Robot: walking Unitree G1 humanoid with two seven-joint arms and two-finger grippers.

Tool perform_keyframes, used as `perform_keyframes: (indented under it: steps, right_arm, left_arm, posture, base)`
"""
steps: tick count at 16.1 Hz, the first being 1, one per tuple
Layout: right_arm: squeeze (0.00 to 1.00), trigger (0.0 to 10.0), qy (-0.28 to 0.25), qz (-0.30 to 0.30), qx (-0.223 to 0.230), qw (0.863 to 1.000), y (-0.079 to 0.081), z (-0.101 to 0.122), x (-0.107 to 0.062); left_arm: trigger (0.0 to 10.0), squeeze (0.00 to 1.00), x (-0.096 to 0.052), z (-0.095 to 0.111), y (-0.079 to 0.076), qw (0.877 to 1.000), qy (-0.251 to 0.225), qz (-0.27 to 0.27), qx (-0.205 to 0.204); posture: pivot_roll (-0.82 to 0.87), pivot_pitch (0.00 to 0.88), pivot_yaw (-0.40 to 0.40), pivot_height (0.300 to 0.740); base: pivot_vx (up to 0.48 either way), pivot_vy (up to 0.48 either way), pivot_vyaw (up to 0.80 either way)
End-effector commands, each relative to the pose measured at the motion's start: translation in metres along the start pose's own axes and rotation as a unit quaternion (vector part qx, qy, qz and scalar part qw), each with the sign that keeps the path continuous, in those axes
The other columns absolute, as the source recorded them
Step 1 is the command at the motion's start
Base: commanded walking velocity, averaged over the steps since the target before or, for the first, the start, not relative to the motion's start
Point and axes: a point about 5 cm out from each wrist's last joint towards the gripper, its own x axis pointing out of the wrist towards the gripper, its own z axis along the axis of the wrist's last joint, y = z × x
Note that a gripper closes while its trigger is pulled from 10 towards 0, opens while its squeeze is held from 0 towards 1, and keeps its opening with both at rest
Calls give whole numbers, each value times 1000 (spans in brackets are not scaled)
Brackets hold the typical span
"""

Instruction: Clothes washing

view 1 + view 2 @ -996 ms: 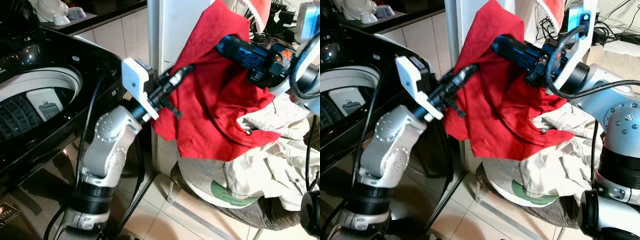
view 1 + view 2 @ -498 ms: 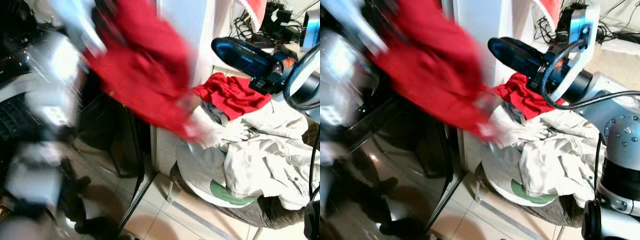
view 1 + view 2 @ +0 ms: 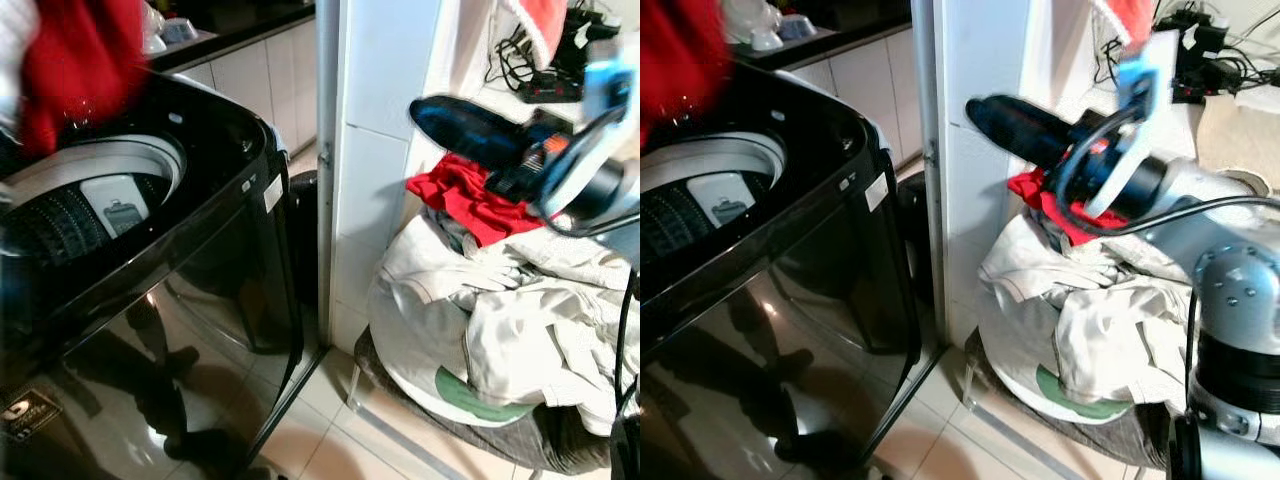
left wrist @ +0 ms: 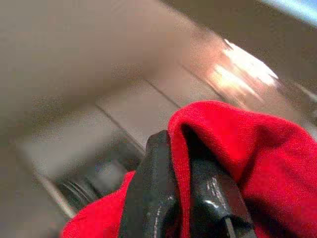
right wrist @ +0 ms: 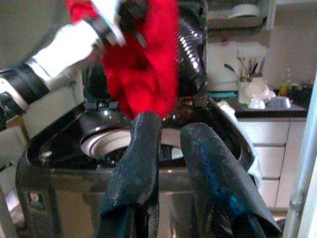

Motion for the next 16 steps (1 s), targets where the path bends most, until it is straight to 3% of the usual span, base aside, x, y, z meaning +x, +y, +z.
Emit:
perform_keyframes:
  steps: [1, 2, 4, 5, 7, 8, 9, 10, 11, 13, 16]
  right_arm:
    - [0, 10000, 14, -1, -14, 1000, 2, -3, 1]
    - [0, 10000, 29, 2, -15, 999, 4, -8, 4]
    - [0, 10000, 34, 7, -17, 999, 7, -10, 5]
    - [0, 10000, 38, 12, -19, 999, 10, -11, 5]
    - [0, 10000, 40, 13, -20, 999, 11, -12, 4]
    - [0, 10000, 43, 13, -22, 999, 11, -12, 4]
    - [0, 10000, 49, 16, -23, 998, 11, -14, 5]
    - [0, 10000, 54, 17, -23, 998, 11, -15, 5]
    - [0, 10000, 78, 20, -27, 996, 12, -22, 7]
    - [0, 10000, 135, 28, -35, 990, 16, -42, 9]
    - [0, 10000, 142, 29, -34, 989, 17, -47, 12]
  left_arm:
    - [0, 0, -7, -25, -26, 996, 71, -59, -16]
    - [0, 0, -24, -56, -60, 979, 167, -116, -25]
    - [0, 0, -34, -70, -70, 969, 208, -129, -14]
    - [0, 0, -42, -84, -69, 961, 252, -114, -5]
    - [0, 0, -44, -88, -67, 954, 275, -117, -6]
    - [10000, 0, -48, -93, -63, 945, 302, -124, -4]
    - [10000, 0, -52, -98, -63, 932, 331, -149, -14]
    - [10000, 239, -54, -100, -64, 924, 344, -166, -24]
    - [10000, 1000, -60, -105, -63, 906, 370, -204, -20]
    - [10000, 1000, -65, -112, -45, 892, 397, -218, 17]
    - [10000, 1000, -70, -116, -38, 886, 410, -217, 9]
  posture:
    - [-69, 0, 61, 740]
    - [-76, 0, 64, 740]
    - [-80, 0, 67, 740]
    - [-87, 0, 70, 740]
    - [-86, 0, 68, 740]
    - [-84, 0, 67, 740]
    - [-82, 0, 65, 740]
    - [-82, 0, 65, 740]
    - [-82, 0, 64, 740]
    - [-77, 0, 59, 740]
    - [-72, 0, 55, 740]
  base:
    - [0, 0, 0]
    - [0, 0, 0]
    - [0, 0, 0]
    - [0, 0, 0]
    - [0, 0, 0]
    - [0, 0, 0]
    - [0, 0, 0]
    - [0, 0, 0]
    - [0, 0, 0]
    - [0, 0, 0]
    - [0, 0, 0]
